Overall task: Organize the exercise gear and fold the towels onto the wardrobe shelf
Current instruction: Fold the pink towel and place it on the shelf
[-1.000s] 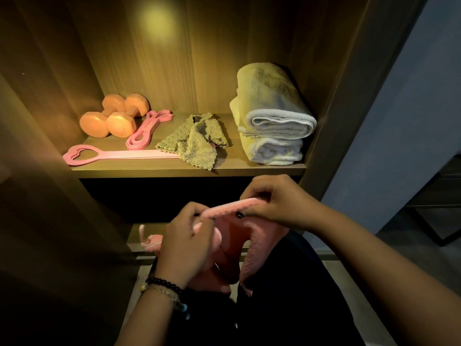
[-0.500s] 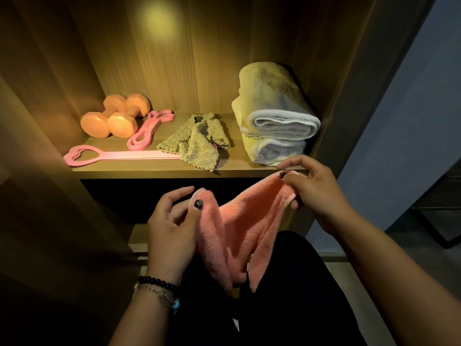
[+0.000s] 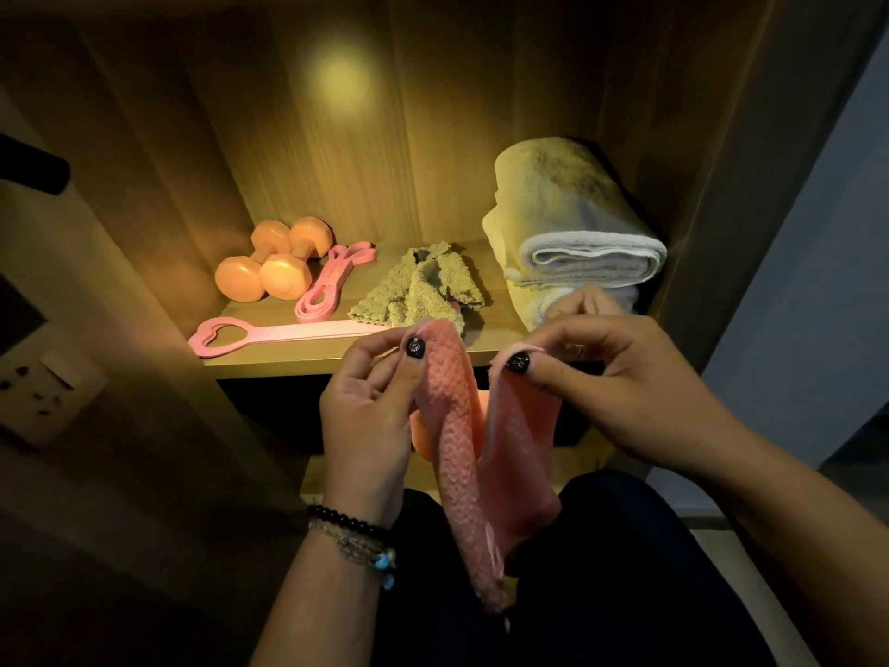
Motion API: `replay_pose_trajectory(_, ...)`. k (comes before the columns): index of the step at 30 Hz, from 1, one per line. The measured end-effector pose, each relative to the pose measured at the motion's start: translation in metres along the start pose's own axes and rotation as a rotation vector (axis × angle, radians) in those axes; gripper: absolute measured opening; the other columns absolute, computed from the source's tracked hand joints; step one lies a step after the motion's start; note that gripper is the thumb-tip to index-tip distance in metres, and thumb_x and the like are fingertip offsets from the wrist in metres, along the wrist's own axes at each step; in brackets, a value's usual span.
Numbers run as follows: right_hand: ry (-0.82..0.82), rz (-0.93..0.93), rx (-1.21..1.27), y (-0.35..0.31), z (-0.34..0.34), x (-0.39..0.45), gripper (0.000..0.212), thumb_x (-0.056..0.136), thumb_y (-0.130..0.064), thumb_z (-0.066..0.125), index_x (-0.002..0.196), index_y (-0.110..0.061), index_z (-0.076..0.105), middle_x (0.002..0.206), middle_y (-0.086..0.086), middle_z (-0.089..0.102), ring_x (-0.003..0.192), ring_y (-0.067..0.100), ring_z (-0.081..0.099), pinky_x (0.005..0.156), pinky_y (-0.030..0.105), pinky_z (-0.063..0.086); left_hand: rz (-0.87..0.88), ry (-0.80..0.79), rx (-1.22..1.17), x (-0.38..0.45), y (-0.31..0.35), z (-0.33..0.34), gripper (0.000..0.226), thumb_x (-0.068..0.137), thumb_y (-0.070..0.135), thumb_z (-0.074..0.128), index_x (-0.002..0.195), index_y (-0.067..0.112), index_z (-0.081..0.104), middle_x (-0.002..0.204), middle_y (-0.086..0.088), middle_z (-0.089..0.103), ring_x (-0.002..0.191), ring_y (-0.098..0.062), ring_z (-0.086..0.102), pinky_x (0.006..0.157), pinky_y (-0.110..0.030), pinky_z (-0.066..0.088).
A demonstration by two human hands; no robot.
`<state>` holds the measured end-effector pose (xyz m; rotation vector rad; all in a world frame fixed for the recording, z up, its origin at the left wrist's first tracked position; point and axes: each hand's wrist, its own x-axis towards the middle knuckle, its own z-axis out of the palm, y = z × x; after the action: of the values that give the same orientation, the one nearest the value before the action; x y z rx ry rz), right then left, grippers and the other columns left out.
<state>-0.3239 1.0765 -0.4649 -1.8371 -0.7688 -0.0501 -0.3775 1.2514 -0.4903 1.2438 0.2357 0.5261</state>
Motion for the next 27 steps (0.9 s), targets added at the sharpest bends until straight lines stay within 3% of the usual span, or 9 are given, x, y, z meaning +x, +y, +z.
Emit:
replay_pose_trajectory(2, -0.024, 0.008, 0.033, -0.007, 0.000, 0.006, 0.021, 0.079, -0.044, 0.068, 0.080, -0.023, 0.074, 0.091, -0.004, 0.060, 0.089, 0.006, 0.059, 0.076, 0.020, 0.048, 0.006, -0.060, 0.020, 0.005, 0.012, 0.004, 0.012, 0.087, 0.006, 0.060, 0.096, 0.014, 0.061, 0.090, -0.002, 0.076, 0.081, -0.012, 0.071, 0.061, -0.021, 0.056)
replay_pose_trajectory(5, -0.060, 0.051, 0.197, -0.020, 0.002, 0.011, 0.019, 0.083, -0.029, 0.066, 0.081, -0.011, 0.070, 0.078, 0.011, 0.068, 0.067, 0.013, 0.064, 0.057, 0.019, 0.049, 0.044, -0.189, 0.082, 0.004, 0.027, 0.013, 0.016, 0.081, 0.016, 0.062, 0.097, 0.015, 0.062, 0.089, -0.005, 0.076, 0.076, -0.013, 0.071, 0.063, -0.024, 0.058)
replay_pose_trajectory(10, 0.114, 0.074, 0.250, -0.030, 0.010, 0.018, 0.019, 0.075, -0.026, 0.073, 0.078, -0.008, 0.068, 0.064, 0.024, 0.057, 0.059, 0.021, 0.050, 0.055, 0.028, 0.041, 0.053, -0.324, 0.081, -0.007, 0.038, 0.016, 0.024, 0.077, 0.020, 0.060, 0.100, 0.013, 0.063, 0.086, -0.010, 0.075, 0.073, -0.018, 0.070, 0.063, -0.030, 0.058)
replay_pose_trajectory(12, 0.146, 0.062, 0.254, -0.032, 0.013, 0.018, 0.016, 0.074, -0.022, 0.075, 0.075, -0.007, 0.067, 0.063, 0.014, 0.063, 0.060, 0.017, 0.056, 0.057, 0.028, 0.045, 0.044, -0.354, 0.068, -0.014, 0.037, 0.015, 0.024, 0.079, 0.020, 0.058, 0.101, 0.014, 0.063, 0.085, -0.011, 0.074, 0.073, -0.019, 0.070, 0.063, -0.030, 0.058)
replay_pose_trajectory(14, 0.156, 0.037, 0.269, -0.033, 0.016, 0.015, 0.018, 0.072, -0.024, 0.075, 0.074, -0.007, 0.068, 0.067, 0.004, 0.070, 0.062, 0.010, 0.065, 0.060, 0.023, 0.050, 0.031, -0.362, 0.053, -0.019, 0.034, 0.013, 0.023, 0.078, 0.021, 0.057, 0.100, 0.016, 0.064, 0.082, -0.011, 0.074, 0.072, -0.018, 0.070, 0.064, -0.028, 0.058)
replay_pose_trajectory(17, 0.163, 0.046, 0.324, -0.034, 0.019, 0.011, 0.020, 0.068, -0.027, 0.073, 0.073, -0.008, 0.069, 0.070, 0.006, 0.072, 0.063, 0.010, 0.067, 0.059, 0.019, 0.053, 0.011, -0.349, -0.003, -0.024, 0.031, 0.010, 0.021, 0.077, 0.019, 0.057, 0.096, 0.019, 0.068, 0.079, -0.008, 0.073, 0.073, -0.016, 0.069, 0.066, -0.025, 0.057)
replay_pose_trajectory(21, 0.211, 0.061, 0.393, -0.031, 0.022, 0.010, 0.010, 0.076, -0.012, 0.073, 0.073, -0.004, 0.068, 0.066, 0.008, 0.069, 0.058, 0.009, 0.062, 0.054, 0.017, 0.049, 0.027, -0.364, 0.017, -0.029, 0.031, 0.009, 0.027, 0.073, 0.016, 0.069, 0.099, 0.019, 0.067, 0.090, -0.008, 0.075, 0.082, -0.017, 0.072, 0.068, -0.024, 0.057)
replay_pose_trajectory(26, 0.212, 0.094, 0.403, -0.025, 0.028, 0.013, 0.016, 0.077, -0.019, 0.071, 0.075, -0.005, 0.064, 0.072, 0.027, 0.063, 0.063, 0.020, 0.055, 0.059, 0.029, 0.044, 0.104, -0.206, 0.138, -0.023, 0.031, 0.016, 0.021, 0.071, 0.012, 0.067, 0.092, 0.009, 0.068, 0.082, -0.004, 0.075, 0.077, -0.014, 0.072, 0.071, -0.028, 0.059)
replay_pose_trajectory(27, 0.195, 0.113, 0.402, -0.021, 0.028, 0.015, 0.015, 0.079, -0.020, 0.069, 0.077, -0.006, 0.064, 0.068, 0.024, 0.062, 0.062, 0.018, 0.055, 0.058, 0.028, 0.044, 0.094, -0.189, 0.139, -0.017, 0.032, 0.018, 0.017, 0.074, 0.009, 0.066, 0.091, 0.008, 0.067, 0.079, -0.002, 0.075, 0.073, -0.012, 0.071, 0.069, -0.026, 0.059)
